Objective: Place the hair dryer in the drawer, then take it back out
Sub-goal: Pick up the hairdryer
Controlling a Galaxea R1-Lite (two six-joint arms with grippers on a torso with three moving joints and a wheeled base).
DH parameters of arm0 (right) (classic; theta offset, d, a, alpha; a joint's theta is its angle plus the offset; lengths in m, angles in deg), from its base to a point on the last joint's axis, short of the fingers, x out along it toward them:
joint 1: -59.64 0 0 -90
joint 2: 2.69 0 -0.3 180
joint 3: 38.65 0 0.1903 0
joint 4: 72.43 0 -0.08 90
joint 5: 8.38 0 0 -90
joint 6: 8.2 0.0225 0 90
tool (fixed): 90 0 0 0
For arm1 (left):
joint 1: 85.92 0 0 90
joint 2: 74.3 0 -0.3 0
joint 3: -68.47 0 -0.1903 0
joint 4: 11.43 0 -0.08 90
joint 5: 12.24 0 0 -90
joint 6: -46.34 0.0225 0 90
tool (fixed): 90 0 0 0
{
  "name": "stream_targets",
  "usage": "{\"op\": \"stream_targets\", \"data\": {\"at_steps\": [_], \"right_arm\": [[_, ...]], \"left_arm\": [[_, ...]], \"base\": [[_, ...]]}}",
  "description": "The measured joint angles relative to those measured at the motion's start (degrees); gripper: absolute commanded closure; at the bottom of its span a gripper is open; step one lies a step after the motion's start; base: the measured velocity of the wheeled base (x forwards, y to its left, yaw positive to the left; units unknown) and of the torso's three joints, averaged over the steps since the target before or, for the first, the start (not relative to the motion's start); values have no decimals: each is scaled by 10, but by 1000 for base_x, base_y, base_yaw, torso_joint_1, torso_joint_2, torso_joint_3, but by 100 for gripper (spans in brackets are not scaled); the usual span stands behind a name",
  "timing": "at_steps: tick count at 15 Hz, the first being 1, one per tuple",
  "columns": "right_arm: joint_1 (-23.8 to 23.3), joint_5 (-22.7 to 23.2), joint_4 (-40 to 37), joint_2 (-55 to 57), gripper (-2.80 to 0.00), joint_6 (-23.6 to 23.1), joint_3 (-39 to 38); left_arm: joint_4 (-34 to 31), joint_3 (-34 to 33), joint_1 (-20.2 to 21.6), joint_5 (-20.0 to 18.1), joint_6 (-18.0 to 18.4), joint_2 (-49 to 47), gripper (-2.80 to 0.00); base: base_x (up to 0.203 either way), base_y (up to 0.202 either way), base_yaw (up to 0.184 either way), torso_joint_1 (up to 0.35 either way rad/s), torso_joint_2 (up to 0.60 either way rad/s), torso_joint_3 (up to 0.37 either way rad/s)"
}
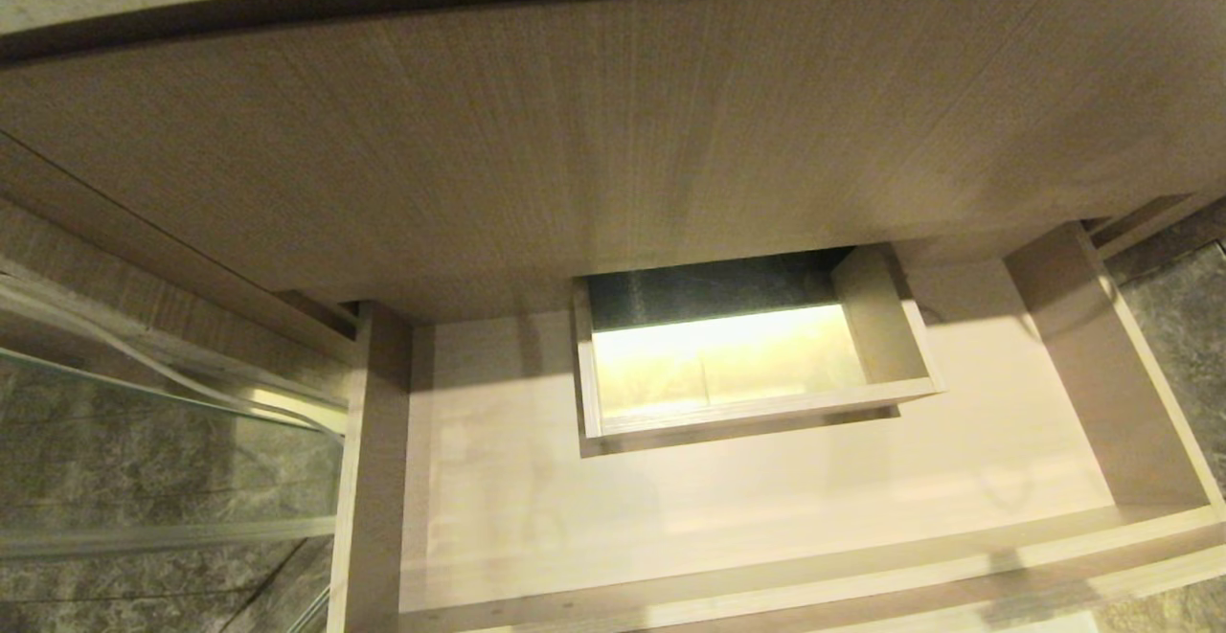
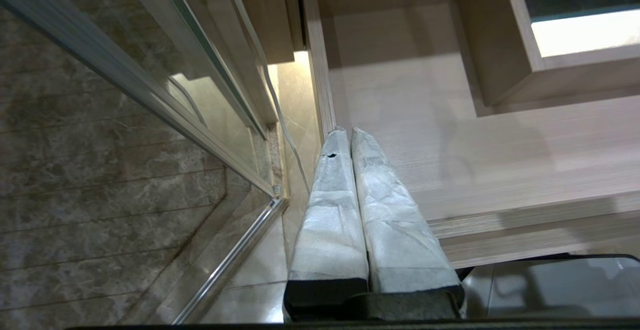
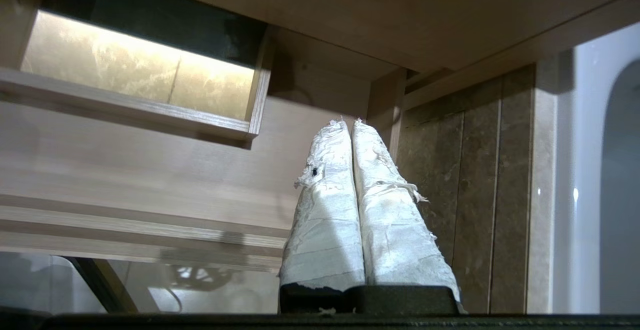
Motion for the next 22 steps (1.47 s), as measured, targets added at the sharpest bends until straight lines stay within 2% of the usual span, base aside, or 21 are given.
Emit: {"op": "stream_targets", "data": {"at_steps": [22], "right_arm": [[-3, 0, 4, -38, 0, 4, -26]], "left_arm": [[0, 0, 0, 0, 0, 0, 0]], "base": [[0, 0, 0, 230, -524, -298]]}}
